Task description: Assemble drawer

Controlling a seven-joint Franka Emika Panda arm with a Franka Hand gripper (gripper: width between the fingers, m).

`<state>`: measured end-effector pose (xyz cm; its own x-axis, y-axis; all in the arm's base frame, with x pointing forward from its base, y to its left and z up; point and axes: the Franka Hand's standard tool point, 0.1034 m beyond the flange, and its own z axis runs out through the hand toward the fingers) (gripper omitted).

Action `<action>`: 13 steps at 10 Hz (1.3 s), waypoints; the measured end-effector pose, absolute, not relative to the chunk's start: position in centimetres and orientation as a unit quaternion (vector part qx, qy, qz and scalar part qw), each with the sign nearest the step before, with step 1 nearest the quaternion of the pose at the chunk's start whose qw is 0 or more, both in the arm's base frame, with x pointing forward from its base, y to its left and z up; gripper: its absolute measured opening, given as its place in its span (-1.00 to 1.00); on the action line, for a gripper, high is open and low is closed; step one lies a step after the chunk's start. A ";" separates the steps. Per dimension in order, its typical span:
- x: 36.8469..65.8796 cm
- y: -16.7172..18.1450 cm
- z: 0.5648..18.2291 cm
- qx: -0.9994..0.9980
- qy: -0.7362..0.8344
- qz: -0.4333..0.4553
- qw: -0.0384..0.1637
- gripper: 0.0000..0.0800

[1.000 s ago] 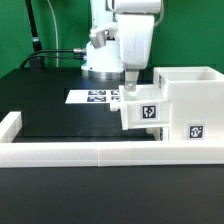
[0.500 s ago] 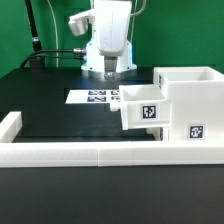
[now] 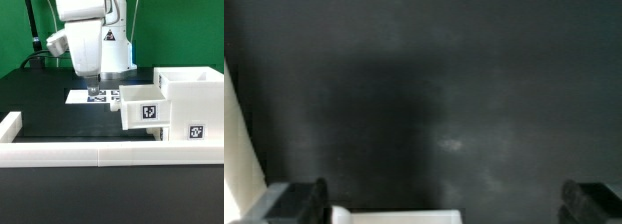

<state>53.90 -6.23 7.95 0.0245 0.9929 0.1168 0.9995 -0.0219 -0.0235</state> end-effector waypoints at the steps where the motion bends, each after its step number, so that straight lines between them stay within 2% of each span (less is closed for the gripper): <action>1: 53.7 -6.8 7.4 -0.715 -0.695 -0.047 0.067 0.62; 2: 53.6 -7.3 6.9 -0.719 -0.688 -0.054 0.079 0.62; 7: 53.7 -3.9 5.6 -0.751 -0.652 -0.043 0.094 0.62; 13: 53.8 0.0 5.7 -0.787 -0.607 -0.037 0.103 0.62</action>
Offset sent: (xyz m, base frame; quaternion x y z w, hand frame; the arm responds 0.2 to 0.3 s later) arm 0.0077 0.0252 -0.0091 0.0084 0.0141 0.0287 0.9995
